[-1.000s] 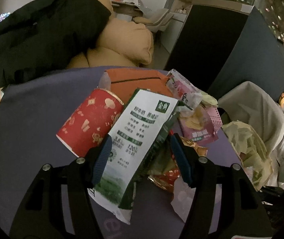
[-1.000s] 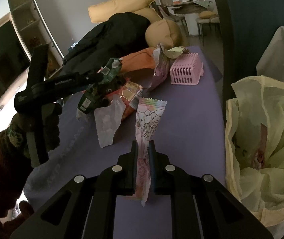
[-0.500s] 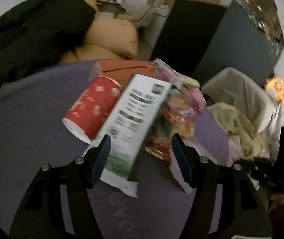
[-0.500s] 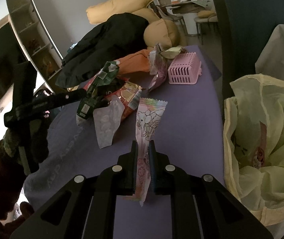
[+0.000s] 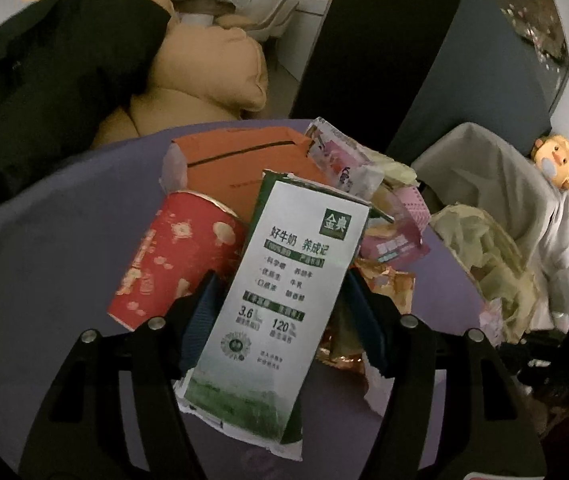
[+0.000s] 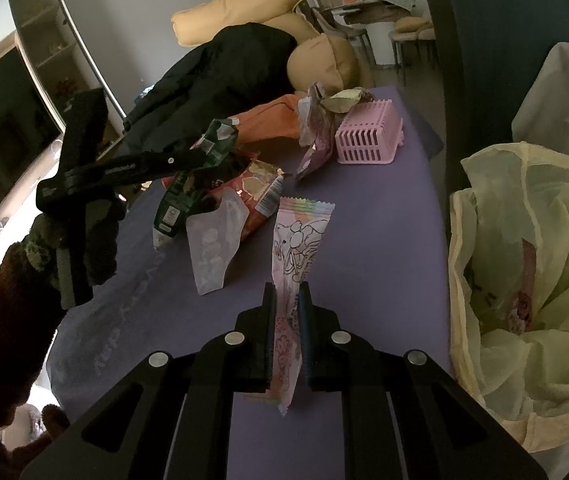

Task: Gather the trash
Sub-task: 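Carry the milk carton into the bag and open the left tool while the right tool carries its wrapper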

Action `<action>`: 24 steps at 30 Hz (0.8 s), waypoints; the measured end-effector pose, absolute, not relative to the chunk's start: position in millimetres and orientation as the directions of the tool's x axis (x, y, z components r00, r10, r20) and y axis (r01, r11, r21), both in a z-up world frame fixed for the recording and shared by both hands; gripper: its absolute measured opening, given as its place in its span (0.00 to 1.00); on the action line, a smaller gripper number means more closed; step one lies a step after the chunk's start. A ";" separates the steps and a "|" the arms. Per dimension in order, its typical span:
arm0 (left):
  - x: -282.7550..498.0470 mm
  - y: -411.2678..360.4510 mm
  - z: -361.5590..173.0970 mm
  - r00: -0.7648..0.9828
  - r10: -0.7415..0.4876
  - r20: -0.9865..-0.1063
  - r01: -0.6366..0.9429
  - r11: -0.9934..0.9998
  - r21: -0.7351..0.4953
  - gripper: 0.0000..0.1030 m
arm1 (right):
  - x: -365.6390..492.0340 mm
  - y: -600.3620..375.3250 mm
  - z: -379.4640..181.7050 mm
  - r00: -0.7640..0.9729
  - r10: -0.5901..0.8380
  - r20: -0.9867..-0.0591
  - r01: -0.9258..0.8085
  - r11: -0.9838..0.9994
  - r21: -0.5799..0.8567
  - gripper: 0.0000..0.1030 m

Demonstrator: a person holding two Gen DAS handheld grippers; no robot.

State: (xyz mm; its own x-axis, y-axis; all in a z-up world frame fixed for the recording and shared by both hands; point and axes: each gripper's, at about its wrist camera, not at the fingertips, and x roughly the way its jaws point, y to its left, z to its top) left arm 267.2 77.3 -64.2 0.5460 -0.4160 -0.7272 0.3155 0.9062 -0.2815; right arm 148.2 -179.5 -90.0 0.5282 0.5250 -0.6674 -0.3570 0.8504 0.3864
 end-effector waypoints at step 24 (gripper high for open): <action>133.8 19.7 65.9 0.841 -0.159 -0.518 0.087 0.983 -0.162 0.49 | 124.8 -202.1 2.3 0.698 0.491 -0.522 -0.456 0.866 0.205 0.12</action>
